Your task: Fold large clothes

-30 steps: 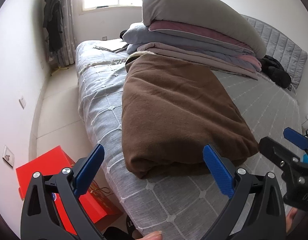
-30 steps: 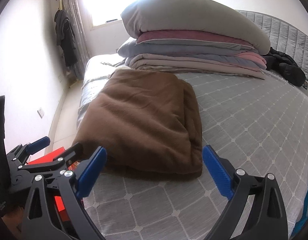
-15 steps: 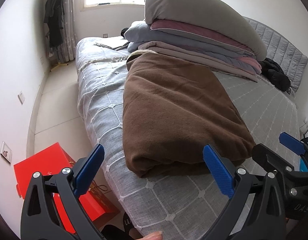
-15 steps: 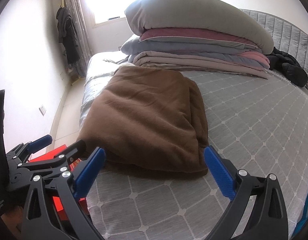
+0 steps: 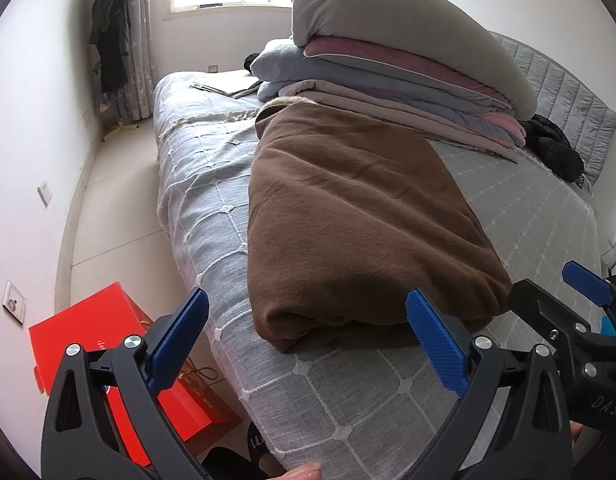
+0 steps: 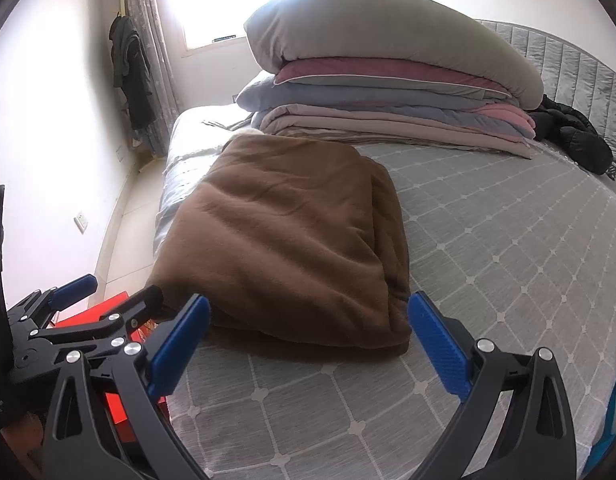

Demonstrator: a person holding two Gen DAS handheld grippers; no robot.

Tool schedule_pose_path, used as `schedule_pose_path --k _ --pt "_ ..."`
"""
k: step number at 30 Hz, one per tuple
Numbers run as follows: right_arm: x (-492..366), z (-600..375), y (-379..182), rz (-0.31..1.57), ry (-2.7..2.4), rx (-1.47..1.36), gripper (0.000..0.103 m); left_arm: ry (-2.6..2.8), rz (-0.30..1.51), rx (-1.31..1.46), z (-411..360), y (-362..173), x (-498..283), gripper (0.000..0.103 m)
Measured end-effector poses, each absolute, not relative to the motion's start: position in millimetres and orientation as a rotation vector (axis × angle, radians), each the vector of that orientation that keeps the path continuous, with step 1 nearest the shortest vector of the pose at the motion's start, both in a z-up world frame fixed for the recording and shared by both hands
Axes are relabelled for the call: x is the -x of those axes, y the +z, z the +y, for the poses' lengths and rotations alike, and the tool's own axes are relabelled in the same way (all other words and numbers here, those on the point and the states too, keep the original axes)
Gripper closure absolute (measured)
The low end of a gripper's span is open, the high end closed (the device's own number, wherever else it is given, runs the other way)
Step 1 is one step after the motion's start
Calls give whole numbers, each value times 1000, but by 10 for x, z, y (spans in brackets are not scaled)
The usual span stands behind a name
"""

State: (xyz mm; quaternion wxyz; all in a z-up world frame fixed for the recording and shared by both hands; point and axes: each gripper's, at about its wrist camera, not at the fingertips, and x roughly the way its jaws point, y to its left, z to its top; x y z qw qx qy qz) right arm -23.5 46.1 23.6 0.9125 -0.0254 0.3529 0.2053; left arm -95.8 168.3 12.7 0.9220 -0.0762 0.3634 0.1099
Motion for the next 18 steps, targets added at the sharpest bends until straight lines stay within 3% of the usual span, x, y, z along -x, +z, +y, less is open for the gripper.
schedule_pose_path --k 18 --pt "204 444 219 745 433 51 7 240 744 153 1685 143 971 8"
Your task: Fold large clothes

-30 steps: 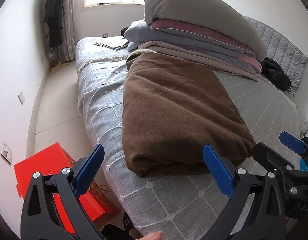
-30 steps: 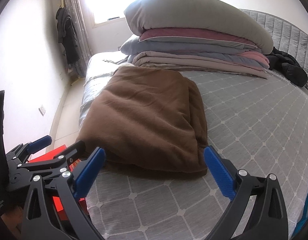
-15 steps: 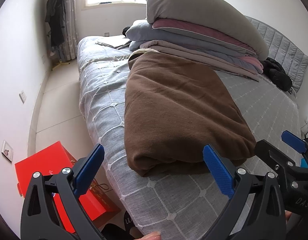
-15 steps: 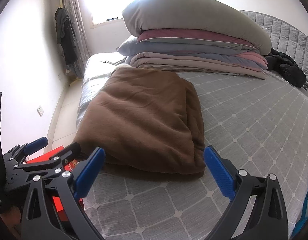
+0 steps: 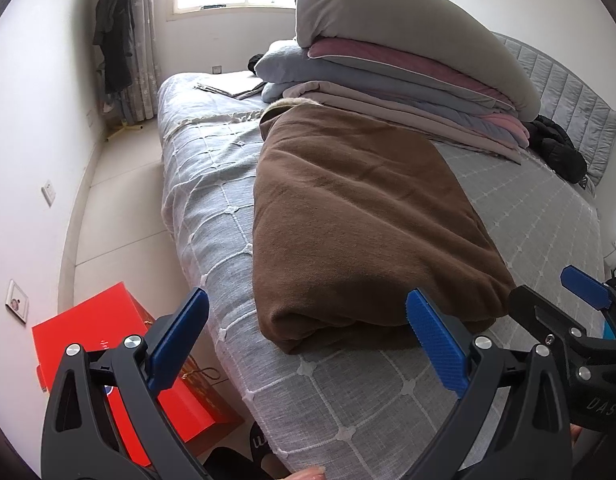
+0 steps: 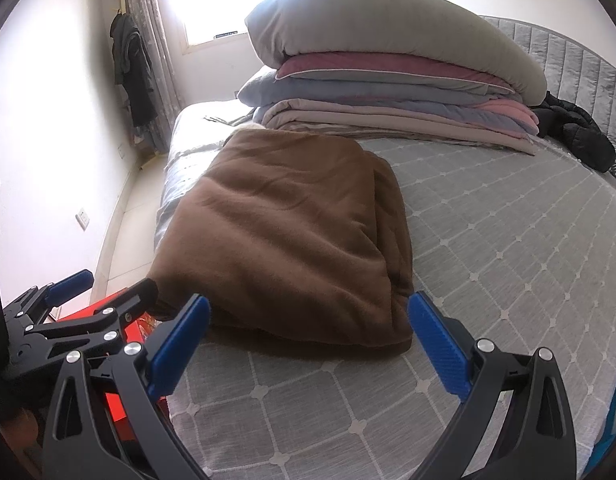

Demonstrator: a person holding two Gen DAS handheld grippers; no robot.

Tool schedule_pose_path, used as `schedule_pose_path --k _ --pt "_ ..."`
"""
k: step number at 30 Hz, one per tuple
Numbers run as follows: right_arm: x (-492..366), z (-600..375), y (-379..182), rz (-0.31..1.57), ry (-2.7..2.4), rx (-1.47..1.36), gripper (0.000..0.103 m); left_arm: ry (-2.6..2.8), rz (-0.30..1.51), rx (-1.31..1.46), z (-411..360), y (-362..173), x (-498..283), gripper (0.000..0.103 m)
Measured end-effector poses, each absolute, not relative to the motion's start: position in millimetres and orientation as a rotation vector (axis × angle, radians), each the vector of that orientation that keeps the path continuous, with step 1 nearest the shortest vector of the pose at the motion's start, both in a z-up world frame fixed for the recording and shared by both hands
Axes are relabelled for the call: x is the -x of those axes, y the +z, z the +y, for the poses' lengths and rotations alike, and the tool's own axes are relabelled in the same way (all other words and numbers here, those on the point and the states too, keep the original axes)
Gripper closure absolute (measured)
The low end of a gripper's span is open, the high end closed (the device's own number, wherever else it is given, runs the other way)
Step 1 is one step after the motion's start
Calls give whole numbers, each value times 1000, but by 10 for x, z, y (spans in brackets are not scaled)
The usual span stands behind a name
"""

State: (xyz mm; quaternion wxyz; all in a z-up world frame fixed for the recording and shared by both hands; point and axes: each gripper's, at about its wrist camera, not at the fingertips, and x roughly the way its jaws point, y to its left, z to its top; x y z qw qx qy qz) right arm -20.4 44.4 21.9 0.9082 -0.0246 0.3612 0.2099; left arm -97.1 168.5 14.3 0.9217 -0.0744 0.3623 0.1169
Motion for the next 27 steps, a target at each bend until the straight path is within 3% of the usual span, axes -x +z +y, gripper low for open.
schedule_pose_path --k 27 --pt "204 416 190 747 445 34 7 263 715 141 1677 217 1014 7"
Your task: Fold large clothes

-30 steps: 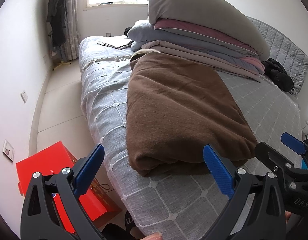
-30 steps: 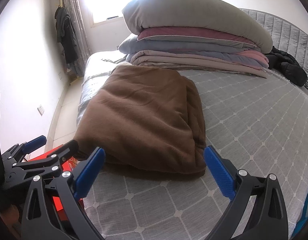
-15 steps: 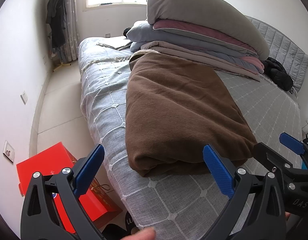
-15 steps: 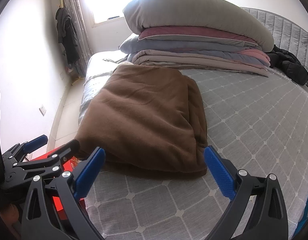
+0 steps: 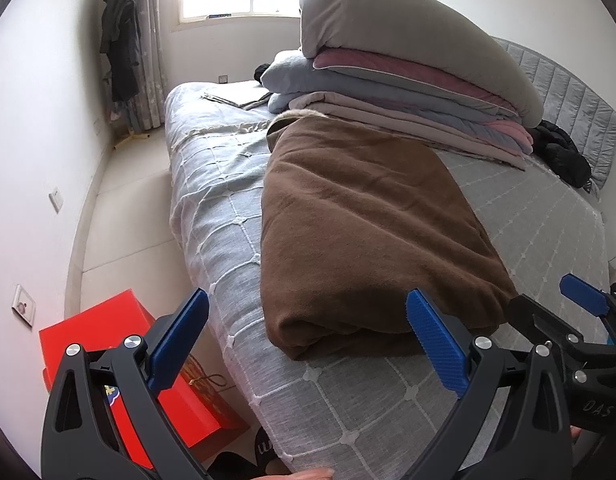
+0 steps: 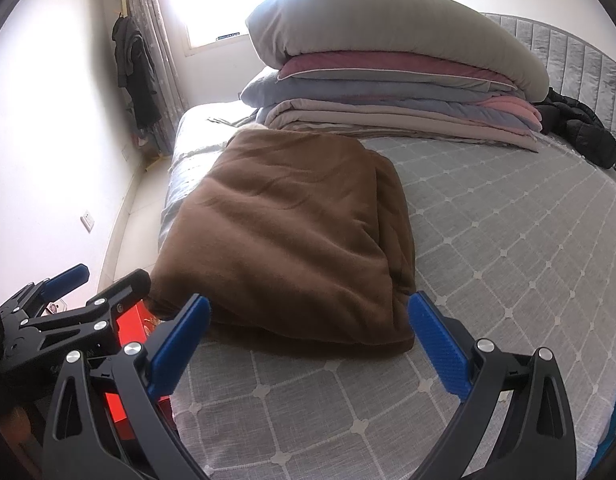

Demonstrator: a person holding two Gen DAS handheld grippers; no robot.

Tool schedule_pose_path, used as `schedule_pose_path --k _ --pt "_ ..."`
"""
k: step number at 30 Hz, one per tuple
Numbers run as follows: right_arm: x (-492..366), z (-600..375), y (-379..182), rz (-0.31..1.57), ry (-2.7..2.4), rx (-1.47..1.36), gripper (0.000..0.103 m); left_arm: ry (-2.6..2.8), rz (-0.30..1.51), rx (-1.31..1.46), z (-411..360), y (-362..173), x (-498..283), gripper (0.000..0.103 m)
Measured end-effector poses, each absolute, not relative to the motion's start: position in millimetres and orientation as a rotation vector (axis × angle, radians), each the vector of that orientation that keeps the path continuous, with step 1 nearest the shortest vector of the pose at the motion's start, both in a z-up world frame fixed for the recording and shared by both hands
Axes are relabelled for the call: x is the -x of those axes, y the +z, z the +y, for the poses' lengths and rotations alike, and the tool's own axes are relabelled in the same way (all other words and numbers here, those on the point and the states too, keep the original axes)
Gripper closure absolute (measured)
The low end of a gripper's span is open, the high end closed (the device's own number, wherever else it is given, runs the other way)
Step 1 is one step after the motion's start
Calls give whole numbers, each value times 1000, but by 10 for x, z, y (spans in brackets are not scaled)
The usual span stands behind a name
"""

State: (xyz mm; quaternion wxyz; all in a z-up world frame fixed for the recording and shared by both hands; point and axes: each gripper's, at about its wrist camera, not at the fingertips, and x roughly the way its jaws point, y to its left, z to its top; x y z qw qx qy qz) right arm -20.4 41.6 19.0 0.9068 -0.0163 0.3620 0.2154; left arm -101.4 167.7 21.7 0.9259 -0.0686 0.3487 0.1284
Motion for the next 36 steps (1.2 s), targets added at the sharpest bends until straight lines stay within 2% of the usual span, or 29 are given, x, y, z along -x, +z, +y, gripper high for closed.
schedule_pose_path --k 36 --pt "196 426 182 758 454 33 7 226 739 181 1690 164 975 7"
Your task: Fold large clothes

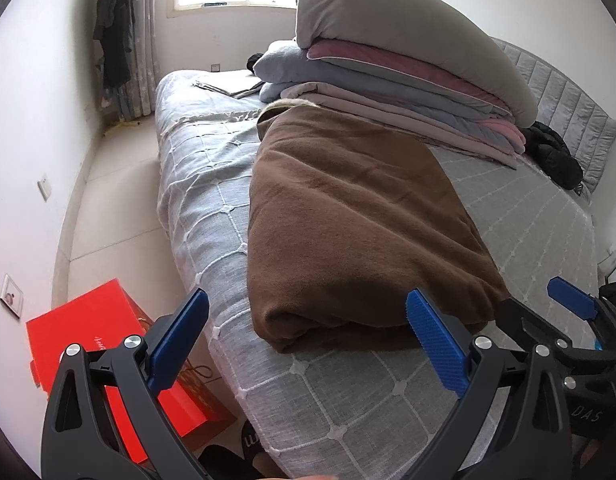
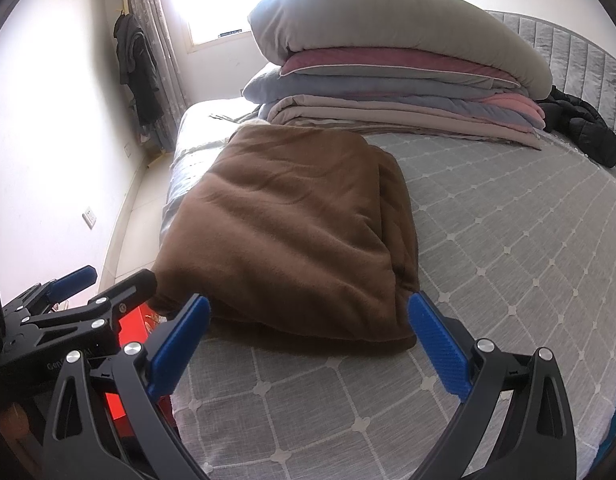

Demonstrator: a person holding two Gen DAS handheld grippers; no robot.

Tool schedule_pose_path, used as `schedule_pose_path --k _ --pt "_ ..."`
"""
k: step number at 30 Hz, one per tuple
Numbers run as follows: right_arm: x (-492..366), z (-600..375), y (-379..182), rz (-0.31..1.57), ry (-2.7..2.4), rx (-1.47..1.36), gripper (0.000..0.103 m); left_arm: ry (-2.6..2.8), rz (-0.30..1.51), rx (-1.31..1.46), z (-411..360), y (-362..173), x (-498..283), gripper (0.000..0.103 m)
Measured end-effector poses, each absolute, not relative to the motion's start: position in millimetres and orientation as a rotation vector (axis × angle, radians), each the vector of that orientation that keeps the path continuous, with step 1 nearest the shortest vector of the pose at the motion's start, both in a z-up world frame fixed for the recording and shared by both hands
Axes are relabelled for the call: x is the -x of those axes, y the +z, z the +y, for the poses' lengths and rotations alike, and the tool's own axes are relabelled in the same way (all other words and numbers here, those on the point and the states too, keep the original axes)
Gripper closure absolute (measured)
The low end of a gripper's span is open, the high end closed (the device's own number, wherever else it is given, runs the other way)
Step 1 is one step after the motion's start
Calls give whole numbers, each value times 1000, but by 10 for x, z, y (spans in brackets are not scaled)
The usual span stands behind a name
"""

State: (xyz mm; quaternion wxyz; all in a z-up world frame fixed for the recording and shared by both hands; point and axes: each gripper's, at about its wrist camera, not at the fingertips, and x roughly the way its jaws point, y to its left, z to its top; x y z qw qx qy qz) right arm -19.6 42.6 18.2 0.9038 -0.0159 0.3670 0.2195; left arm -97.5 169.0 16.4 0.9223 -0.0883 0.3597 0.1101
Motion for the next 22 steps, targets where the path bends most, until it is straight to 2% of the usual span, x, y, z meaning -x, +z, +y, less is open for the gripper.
schedule_pose_path --k 9,22 --pt "169 360 153 768 456 14 7 233 637 235 1786 201 1095 8" --pt "184 69 185 742 405 3 7 250 703 72 1459 171 948 8"
